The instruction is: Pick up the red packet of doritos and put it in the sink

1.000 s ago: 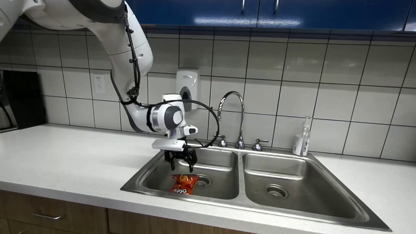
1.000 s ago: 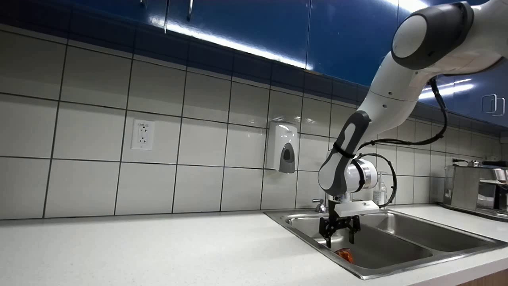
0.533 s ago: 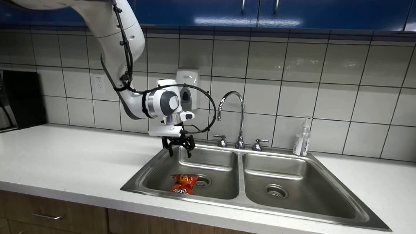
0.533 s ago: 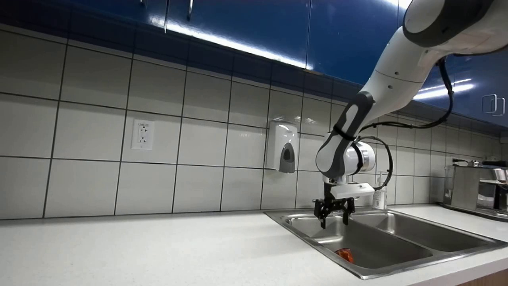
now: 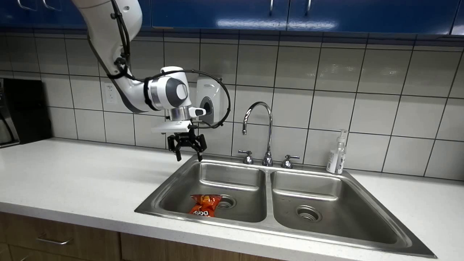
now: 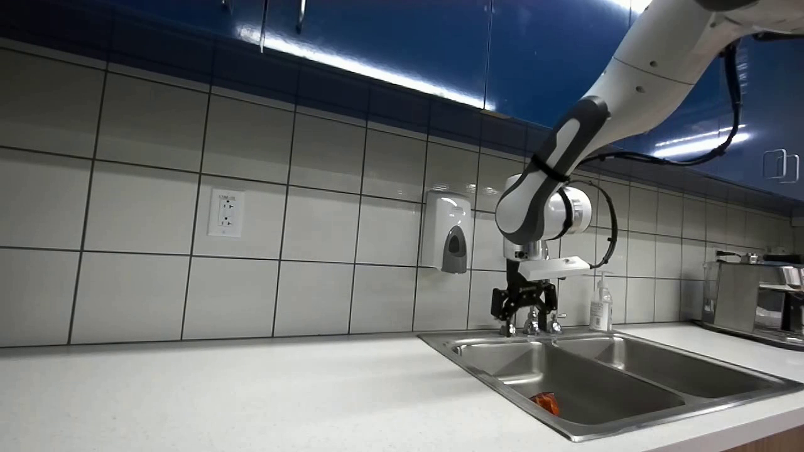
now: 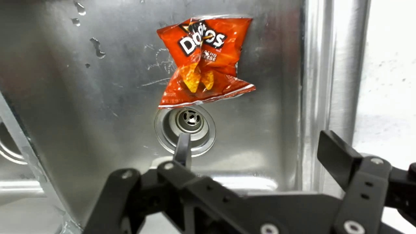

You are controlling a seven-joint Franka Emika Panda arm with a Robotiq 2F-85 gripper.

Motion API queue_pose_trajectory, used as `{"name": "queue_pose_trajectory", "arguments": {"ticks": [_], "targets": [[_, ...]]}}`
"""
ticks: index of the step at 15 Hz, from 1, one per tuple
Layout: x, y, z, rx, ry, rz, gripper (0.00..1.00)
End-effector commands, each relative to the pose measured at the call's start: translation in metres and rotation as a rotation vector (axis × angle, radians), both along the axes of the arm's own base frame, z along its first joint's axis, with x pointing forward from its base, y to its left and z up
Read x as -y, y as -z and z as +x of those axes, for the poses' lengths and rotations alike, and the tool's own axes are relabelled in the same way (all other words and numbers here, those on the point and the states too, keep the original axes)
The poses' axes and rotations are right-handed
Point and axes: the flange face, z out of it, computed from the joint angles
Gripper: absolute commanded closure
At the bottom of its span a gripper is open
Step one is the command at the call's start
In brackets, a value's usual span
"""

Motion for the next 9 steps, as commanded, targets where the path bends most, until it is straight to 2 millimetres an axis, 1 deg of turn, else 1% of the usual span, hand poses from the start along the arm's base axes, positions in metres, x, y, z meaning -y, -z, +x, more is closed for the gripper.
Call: {"name": "queue_pose_trajectory", "arguments": {"ticks": [1,5,9], "targets": [[-0.026,-0.033,-0.026,-0.045,-0.026,0.018,0.0],[-0.051,-0.062,-0.045,-0.056,-0.078,0.028,0.0],[-0.068,-0.089,-0.068,-0.04,-0.12,0.03,0.0]]}}
